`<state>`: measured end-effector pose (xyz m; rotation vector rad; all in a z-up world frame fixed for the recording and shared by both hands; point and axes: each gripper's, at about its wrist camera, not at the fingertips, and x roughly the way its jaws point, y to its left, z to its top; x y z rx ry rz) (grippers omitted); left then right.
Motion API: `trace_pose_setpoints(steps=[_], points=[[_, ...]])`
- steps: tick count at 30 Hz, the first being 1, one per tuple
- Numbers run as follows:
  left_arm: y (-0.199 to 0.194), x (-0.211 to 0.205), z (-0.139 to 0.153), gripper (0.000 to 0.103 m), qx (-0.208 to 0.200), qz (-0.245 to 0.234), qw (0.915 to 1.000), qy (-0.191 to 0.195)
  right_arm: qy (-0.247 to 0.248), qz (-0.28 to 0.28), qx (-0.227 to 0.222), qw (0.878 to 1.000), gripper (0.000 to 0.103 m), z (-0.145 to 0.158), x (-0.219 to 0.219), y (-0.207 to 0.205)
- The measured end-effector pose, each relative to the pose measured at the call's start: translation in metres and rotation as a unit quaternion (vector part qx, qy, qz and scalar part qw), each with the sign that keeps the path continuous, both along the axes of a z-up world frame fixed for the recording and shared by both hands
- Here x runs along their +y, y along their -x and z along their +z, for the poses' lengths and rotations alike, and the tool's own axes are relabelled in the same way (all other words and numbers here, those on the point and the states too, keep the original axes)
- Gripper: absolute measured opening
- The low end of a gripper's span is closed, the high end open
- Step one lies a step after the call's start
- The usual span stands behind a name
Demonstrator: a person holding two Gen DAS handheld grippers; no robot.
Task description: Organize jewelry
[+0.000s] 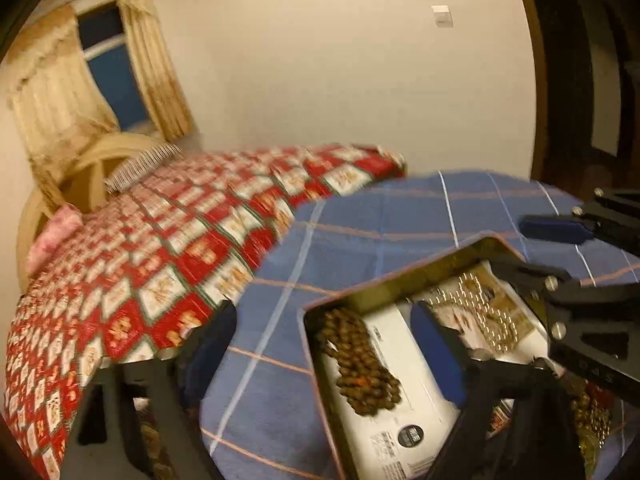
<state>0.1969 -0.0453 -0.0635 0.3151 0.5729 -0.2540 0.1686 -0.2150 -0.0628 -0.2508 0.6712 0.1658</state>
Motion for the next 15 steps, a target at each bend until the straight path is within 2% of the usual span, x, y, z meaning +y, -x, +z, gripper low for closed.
trace_pose_setpoints(steps=[6, 9, 15], points=[[0.010, 0.005, 0.002, 0.089, 0.004, 0.011, 0.9999, -0.004, -0.009, -0.021, -0.001, 1.000, 0.047, 0.004, -0.012, 0.014], [0.017, 0.009, 0.003, 0.089, 0.008, 0.012, 0.9999, 0.008, -0.011, -0.027, -0.002, 1.000, 0.047, 0.005, -0.015, 0.022], [0.046, 0.017, 0.002, 0.089, 0.003, 0.022, 0.9997, 0.006, -0.006, -0.037, -0.001, 0.999, 0.050, 0.003, -0.024, 0.042]])
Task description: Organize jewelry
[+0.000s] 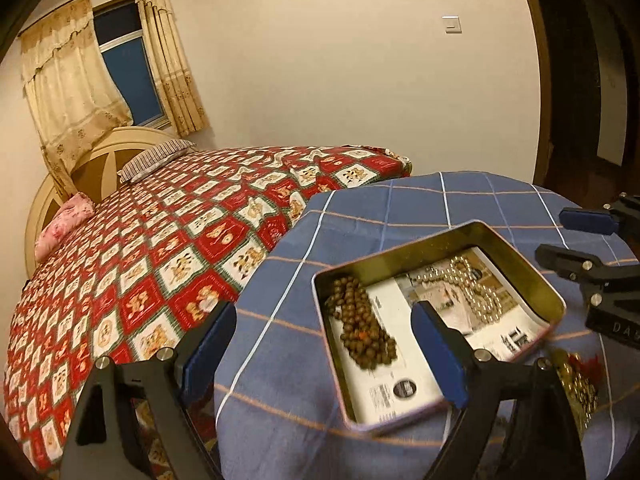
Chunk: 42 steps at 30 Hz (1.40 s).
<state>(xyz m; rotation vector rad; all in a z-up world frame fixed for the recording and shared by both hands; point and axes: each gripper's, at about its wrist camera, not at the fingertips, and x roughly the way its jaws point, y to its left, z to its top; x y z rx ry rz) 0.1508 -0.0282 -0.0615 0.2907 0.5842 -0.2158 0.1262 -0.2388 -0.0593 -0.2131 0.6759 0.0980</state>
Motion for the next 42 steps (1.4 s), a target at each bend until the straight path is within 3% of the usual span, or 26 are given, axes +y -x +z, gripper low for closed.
trace_pose_setpoints(steps=[6, 11, 15, 23, 27, 35, 38, 39, 40, 42], points=[[0.052, 0.007, -0.013, 0.089, -0.010, 0.008, 0.9998, -0.016, -0.001, -0.024, 0.011, 1.000, 0.054, -0.011, -0.016, 0.033], [0.078, 0.000, -0.036, 0.089, 0.019, -0.017, 0.9995, -0.021, -0.008, -0.038, 0.026, 0.999, 0.055, -0.028, -0.026, 0.062], [0.076, -0.009, -0.049, 0.088, 0.037, -0.024, 0.9985, -0.032, -0.001, -0.046, 0.035, 0.998, 0.055, -0.041, -0.031, 0.082], [0.065, -0.020, -0.070, 0.075, 0.075, -0.036, 0.9959, -0.035, -0.008, -0.054, 0.055, 0.997, 0.055, -0.057, -0.043, 0.095], [0.061, -0.023, -0.076, 0.060, 0.094, -0.045, 0.9940, -0.034, -0.018, -0.040, 0.050, 0.998, 0.055, -0.054, -0.037, 0.096], [0.055, -0.034, -0.084, 0.055, 0.112, -0.065, 0.9913, -0.026, -0.009, -0.015, 0.055, 0.998, 0.055, -0.058, -0.019, 0.088], [0.055, -0.039, -0.084, 0.027, 0.120, -0.085, 0.9889, -0.021, -0.008, -0.014, 0.067, 0.998, 0.054, -0.062, -0.017, 0.081], [0.056, -0.041, -0.085, 0.011, 0.123, -0.095, 0.9877, -0.022, -0.011, -0.010, 0.072, 0.997, 0.054, -0.063, -0.017, 0.079], [0.058, -0.044, -0.084, 0.009, 0.121, -0.098, 0.9874, -0.026, -0.015, -0.006, 0.077, 0.997, 0.046, -0.064, -0.016, 0.078], [0.060, -0.044, -0.084, 0.008, 0.120, -0.103, 0.9871, -0.023, -0.030, 0.005, 0.083, 0.996, 0.014, -0.064, -0.016, 0.077]])
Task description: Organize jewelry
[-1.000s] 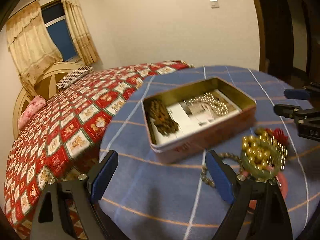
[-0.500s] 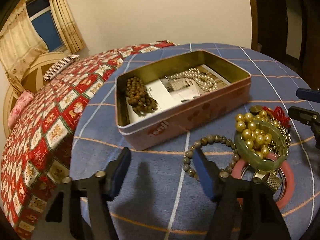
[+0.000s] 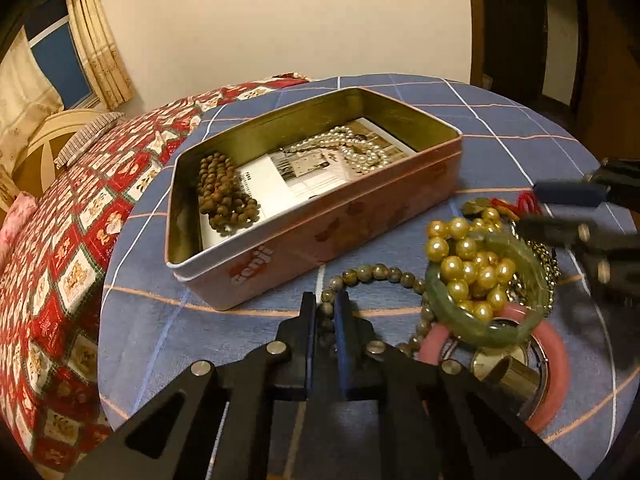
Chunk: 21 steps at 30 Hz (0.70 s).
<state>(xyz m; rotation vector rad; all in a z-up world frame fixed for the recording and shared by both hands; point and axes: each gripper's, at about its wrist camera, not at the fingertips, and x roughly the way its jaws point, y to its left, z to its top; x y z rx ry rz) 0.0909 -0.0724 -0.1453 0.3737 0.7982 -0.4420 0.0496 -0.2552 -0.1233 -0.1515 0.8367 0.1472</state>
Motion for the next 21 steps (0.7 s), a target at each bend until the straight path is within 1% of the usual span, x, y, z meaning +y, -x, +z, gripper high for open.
trace_pose_setpoints(steps=[1, 6, 13, 16, 20, 21], points=[[0.001, 0.001, 0.001, 0.008, -0.001, 0.000, 1.0000, 0.002, -0.006, 0.001, 0.001, 1.000, 0.005, 0.000, 0.000, 0.000], [0.009, 0.010, 0.014, 0.008, -0.024, 0.007, 0.9996, 0.014, -0.014, 0.000, -0.013, 1.000, 0.005, 0.006, -0.002, 0.010], [0.023, 0.025, 0.048, 0.008, -0.058, 0.013, 0.9976, 0.035, -0.023, -0.005, -0.040, 0.999, 0.004, 0.026, -0.005, 0.019], [0.027, 0.028, 0.057, 0.008, -0.067, 0.014, 0.9969, 0.039, -0.020, -0.007, -0.049, 0.999, 0.004, 0.033, -0.006, 0.021], [0.029, 0.032, 0.066, 0.008, -0.075, 0.018, 0.9961, 0.044, -0.031, -0.012, -0.047, 0.998, 0.005, 0.034, -0.009, 0.016], [0.029, 0.033, 0.067, 0.008, -0.075, 0.019, 0.9960, 0.045, -0.033, -0.012, -0.044, 0.998, 0.008, 0.033, -0.009, 0.015]])
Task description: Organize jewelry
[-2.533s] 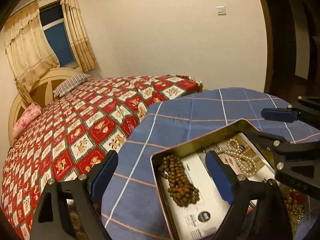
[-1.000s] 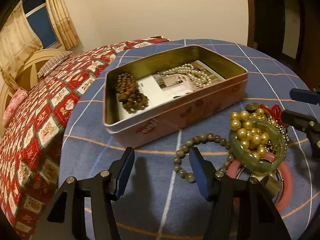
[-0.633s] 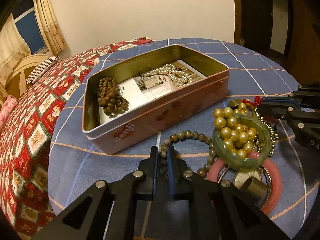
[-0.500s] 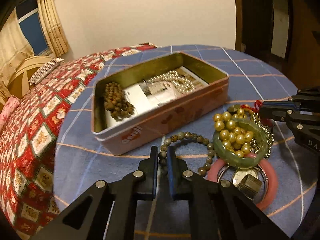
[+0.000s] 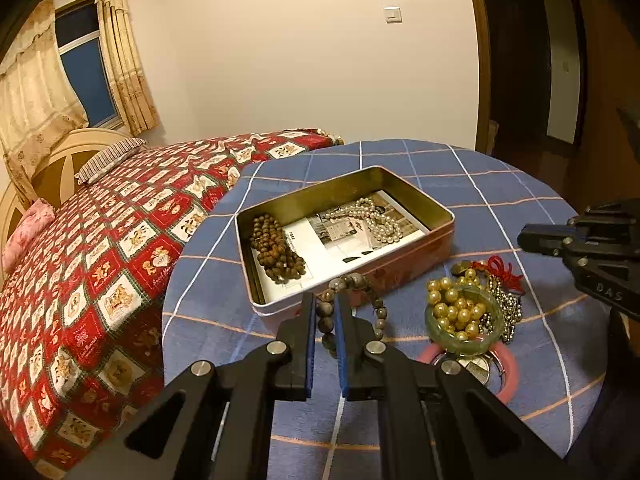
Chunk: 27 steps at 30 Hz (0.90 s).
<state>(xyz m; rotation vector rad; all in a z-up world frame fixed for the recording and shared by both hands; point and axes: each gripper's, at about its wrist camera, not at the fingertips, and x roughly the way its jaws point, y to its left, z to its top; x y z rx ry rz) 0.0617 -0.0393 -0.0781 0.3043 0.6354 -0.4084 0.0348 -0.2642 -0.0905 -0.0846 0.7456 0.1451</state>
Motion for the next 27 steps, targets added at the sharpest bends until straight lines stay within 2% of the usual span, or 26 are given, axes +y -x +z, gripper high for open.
trace_pose_setpoints(steps=[1, 2, 3, 9, 10, 11, 12, 13, 14, 18, 27], points=[[-0.001, 0.000, -0.001, 0.008, 0.000, 0.000, 1.0000, 0.000, 0.001, -0.001, 0.005, 1.000, 0.019, -0.003, 0.001, -0.003], [-0.002, 0.001, -0.001, 0.008, 0.000, 0.000, 1.0000, 0.000, 0.002, 0.000, 0.008, 1.000, 0.037, -0.004, 0.002, -0.005], [-0.002, 0.001, -0.003, 0.008, 0.003, 0.001, 1.0000, -0.002, 0.000, 0.002, 0.010, 1.000, 0.043, -0.005, 0.003, -0.006], [-0.005, 0.002, -0.013, 0.008, 0.015, 0.001, 0.9999, -0.001, 0.002, 0.000, 0.041, 0.999, 0.044, -0.023, 0.006, -0.024], [-0.005, 0.002, -0.013, 0.008, 0.016, 0.001, 0.9999, -0.001, 0.000, 0.001, 0.047, 0.999, 0.042, -0.026, 0.006, -0.026], [-0.006, 0.003, -0.014, 0.008, 0.017, 0.001, 0.9999, 0.000, -0.004, 0.004, 0.052, 0.999, 0.034, -0.029, 0.005, -0.028], [-0.005, 0.003, -0.013, 0.008, 0.017, 0.001, 0.9999, 0.001, -0.009, 0.008, 0.058, 0.998, 0.023, -0.031, 0.005, -0.029], [-0.005, 0.003, -0.013, 0.008, 0.016, 0.001, 0.9999, 0.001, -0.010, 0.010, 0.064, 0.998, 0.003, -0.033, 0.005, -0.029], [-0.005, 0.003, -0.013, 0.008, 0.015, 0.001, 0.9999, 0.001, -0.010, 0.010, 0.059, 0.998, 0.006, -0.031, 0.005, -0.026], [-0.005, 0.005, -0.005, 0.008, 0.005, 0.003, 1.0000, 0.008, -0.003, 0.007, 0.031, 1.000, 0.004, -0.017, 0.004, -0.013], [-0.005, 0.013, 0.037, 0.008, -0.039, 0.005, 0.9990, 0.022, 0.011, 0.011, -0.037, 0.999, 0.003, 0.037, 0.005, -0.002]])
